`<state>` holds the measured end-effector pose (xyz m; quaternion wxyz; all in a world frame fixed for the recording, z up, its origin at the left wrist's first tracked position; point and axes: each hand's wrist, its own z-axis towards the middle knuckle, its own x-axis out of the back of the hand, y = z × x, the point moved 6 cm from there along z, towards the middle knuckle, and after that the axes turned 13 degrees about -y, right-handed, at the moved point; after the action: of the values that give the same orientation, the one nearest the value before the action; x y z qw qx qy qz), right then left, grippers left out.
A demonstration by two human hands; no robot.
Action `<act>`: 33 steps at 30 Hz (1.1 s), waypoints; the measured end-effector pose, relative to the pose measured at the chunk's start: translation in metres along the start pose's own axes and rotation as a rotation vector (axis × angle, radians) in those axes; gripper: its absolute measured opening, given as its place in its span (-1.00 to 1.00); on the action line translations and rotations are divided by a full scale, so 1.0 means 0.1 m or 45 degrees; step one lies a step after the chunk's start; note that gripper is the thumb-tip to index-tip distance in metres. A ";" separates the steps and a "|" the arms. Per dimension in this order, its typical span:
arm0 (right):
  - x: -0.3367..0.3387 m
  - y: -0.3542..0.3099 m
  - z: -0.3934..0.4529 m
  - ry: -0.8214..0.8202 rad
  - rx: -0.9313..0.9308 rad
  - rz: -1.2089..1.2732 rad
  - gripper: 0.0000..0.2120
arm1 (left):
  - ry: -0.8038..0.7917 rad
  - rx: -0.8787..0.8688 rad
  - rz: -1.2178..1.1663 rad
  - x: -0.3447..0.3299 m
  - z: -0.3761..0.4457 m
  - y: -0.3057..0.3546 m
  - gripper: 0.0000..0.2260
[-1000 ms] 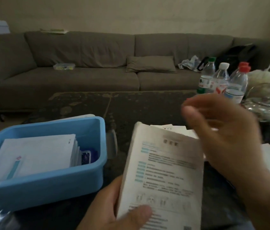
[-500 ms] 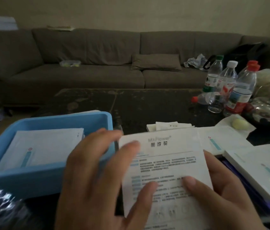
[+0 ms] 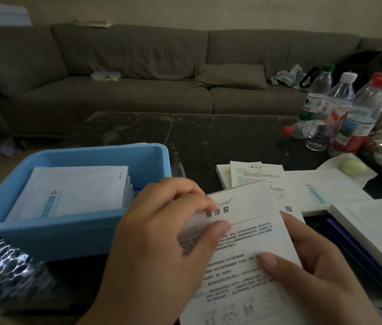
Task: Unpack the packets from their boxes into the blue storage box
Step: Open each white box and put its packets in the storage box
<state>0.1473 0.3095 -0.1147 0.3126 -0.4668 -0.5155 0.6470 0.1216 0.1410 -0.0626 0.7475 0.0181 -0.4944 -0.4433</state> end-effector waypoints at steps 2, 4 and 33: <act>0.03 0.01 0.00 0.003 -0.004 -0.033 -0.47 | -0.055 -0.049 0.033 0.02 0.02 -0.02 -0.78; 0.05 0.02 0.00 0.009 -0.009 -0.058 -0.47 | -0.097 -0.137 0.112 0.04 0.02 -0.03 -0.79; 0.25 0.07 -0.01 0.039 -0.210 -0.258 -0.53 | -0.495 -0.389 0.397 -0.29 -0.01 -0.05 -0.82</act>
<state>0.1393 0.3299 -0.1285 0.3447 -0.4461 -0.6066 0.5605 0.1160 0.1575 -0.0867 0.6919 -0.2562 -0.5527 -0.3874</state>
